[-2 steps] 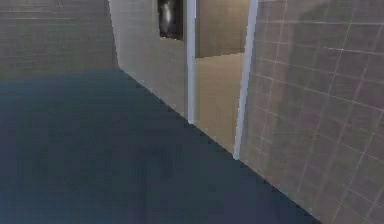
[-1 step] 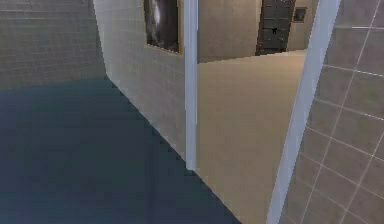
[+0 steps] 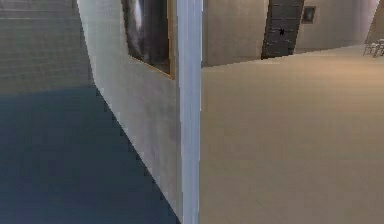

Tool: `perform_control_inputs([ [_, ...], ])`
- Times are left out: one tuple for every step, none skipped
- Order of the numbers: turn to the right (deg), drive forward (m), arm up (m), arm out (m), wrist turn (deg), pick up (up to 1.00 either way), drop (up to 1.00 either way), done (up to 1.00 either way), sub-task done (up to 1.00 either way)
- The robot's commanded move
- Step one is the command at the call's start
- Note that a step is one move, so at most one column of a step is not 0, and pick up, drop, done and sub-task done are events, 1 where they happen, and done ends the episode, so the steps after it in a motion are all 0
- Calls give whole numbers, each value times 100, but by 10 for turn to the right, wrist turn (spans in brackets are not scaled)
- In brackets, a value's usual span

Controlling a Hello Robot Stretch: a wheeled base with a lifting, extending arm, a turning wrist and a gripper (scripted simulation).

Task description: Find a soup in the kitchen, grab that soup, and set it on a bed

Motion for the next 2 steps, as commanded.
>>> perform_control_inputs([
  [270, 0, 0, 0, 0, 0, 0, 0, 0],
  [0, 40, 0, 0, 0, 0, 0, 0, 0],
])
